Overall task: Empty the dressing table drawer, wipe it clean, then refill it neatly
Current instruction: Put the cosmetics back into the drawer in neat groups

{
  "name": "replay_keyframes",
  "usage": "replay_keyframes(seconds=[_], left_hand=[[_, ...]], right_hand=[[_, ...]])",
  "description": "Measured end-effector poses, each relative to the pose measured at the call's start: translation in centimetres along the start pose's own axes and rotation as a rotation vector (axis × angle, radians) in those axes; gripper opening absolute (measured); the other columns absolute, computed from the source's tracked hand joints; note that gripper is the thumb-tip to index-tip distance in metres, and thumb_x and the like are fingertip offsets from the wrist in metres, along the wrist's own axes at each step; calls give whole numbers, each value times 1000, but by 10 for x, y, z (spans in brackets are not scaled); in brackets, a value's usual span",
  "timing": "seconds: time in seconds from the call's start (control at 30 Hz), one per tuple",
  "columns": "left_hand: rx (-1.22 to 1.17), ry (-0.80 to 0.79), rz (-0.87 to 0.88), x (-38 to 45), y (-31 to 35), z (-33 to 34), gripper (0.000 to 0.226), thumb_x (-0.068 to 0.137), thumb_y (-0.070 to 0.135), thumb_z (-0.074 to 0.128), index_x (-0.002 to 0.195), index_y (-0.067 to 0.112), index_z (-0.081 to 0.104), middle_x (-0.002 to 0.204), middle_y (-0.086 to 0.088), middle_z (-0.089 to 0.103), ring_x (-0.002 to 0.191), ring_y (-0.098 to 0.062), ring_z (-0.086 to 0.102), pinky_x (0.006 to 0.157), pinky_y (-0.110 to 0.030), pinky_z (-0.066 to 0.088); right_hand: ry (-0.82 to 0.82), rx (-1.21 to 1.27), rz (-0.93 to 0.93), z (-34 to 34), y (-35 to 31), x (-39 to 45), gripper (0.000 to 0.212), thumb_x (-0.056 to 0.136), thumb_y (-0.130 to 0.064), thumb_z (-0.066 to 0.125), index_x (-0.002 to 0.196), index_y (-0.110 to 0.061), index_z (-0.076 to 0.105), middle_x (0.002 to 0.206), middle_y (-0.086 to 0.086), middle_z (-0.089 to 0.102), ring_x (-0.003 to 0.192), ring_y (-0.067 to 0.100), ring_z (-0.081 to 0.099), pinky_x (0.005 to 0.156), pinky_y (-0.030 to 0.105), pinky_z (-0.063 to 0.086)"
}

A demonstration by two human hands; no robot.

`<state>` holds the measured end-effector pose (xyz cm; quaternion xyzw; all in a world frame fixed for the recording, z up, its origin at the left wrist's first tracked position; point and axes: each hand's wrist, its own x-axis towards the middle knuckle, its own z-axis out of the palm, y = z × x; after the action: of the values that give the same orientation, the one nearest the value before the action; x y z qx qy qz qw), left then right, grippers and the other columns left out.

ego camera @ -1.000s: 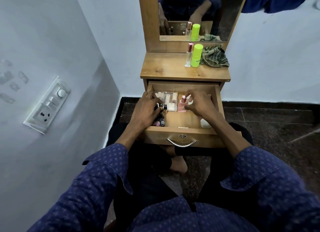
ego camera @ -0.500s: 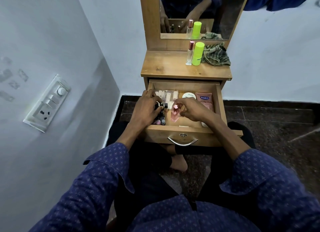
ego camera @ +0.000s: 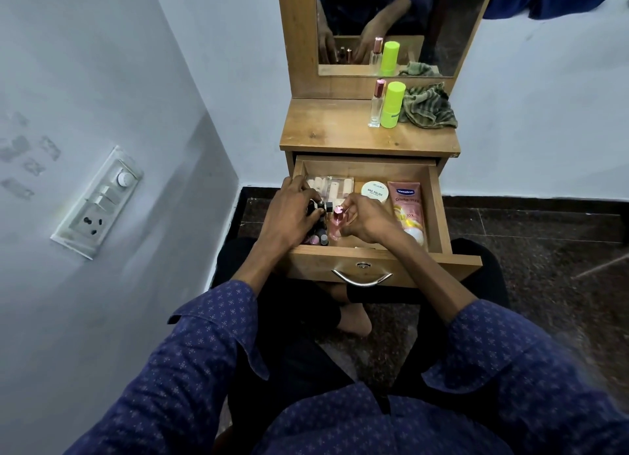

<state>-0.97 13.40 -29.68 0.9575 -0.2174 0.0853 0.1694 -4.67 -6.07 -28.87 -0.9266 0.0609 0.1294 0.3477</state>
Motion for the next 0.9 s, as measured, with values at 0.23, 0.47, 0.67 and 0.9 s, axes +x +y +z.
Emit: replay_keyframes(seconds=[0.23,0.47,0.67,0.9], left_hand=[[-1,-7,-1,0,-1,1,35,95,39,73,125,21,73,130,-1,56,122,-19,49,95,-39,54],[4,-10,-2,0,0,0,37,95,38,73,127,20,73,132,-3,57,124,-20,50,98,-41,54],[-3,-9,1,0,0,0,35,96,38,71,126,19,73,130,-3,57,123,-21,49,94,-40,54],[4,-12,-2,1,-1,1,34,96,40,71,123,20,74,130,-2,58,123,-20,49,93,-39,52]], right_hand=[[-40,98,-10,7,-2,7,48,70,-14,94,105,-21,63,96,2,69,82,16,64,81,35,55],[-4,125,8,12,-2,9,47,69,-6,93,103,-20,65,82,-3,69,74,11,64,67,29,50],[15,110,1,14,-2,9,48,67,-8,94,101,-21,63,81,-2,72,70,10,65,59,25,43],[7,118,-1,18,1,12,48,67,-13,96,93,-25,58,84,0,73,77,17,70,68,30,52]])
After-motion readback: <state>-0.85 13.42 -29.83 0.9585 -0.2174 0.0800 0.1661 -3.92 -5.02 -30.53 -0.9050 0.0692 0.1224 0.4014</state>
